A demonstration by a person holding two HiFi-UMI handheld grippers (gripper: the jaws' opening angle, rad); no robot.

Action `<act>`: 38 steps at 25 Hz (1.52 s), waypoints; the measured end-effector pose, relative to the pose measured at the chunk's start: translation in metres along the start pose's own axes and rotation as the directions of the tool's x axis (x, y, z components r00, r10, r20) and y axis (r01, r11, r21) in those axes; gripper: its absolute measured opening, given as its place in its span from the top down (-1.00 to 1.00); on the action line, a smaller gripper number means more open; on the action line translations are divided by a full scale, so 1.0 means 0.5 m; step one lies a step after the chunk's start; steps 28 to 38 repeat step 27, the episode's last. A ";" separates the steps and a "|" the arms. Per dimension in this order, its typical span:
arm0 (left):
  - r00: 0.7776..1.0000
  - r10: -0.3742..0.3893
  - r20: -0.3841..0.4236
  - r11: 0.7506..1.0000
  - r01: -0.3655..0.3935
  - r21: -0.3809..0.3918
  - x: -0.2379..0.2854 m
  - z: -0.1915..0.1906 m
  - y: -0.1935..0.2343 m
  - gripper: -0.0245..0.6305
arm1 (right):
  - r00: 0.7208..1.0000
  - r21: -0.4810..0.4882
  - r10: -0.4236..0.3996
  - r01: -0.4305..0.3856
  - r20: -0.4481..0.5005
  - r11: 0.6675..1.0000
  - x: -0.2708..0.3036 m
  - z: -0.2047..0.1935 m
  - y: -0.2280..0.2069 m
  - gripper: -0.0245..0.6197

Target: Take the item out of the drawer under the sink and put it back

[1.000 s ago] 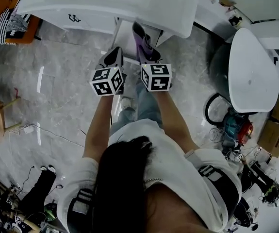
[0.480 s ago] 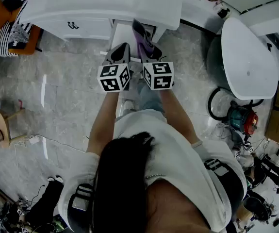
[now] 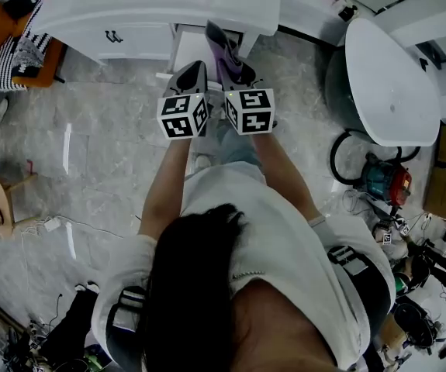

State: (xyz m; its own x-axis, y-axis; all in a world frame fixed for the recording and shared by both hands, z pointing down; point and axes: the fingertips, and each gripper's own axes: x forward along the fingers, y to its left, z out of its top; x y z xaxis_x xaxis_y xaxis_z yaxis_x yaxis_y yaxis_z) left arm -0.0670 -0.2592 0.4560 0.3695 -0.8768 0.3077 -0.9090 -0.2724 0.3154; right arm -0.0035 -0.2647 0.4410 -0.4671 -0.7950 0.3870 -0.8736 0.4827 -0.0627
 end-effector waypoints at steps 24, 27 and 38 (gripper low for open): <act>1.000 -0.002 -0.005 1.000 0.002 0.031 0.020 0.006 -0.017 0.91 | 1.000 -0.007 0.022 -0.022 -0.013 1.000 0.010 0.004 -0.007 0.60; 1.000 -0.003 0.009 1.000 0.003 0.023 0.031 0.015 -0.023 0.91 | 1.000 -0.028 0.025 -0.026 -0.016 0.999 0.016 0.009 -0.012 0.60; 1.000 -0.003 0.009 1.000 0.003 0.023 0.031 0.015 -0.023 0.91 | 1.000 -0.028 0.025 -0.026 -0.016 0.999 0.016 0.009 -0.012 0.60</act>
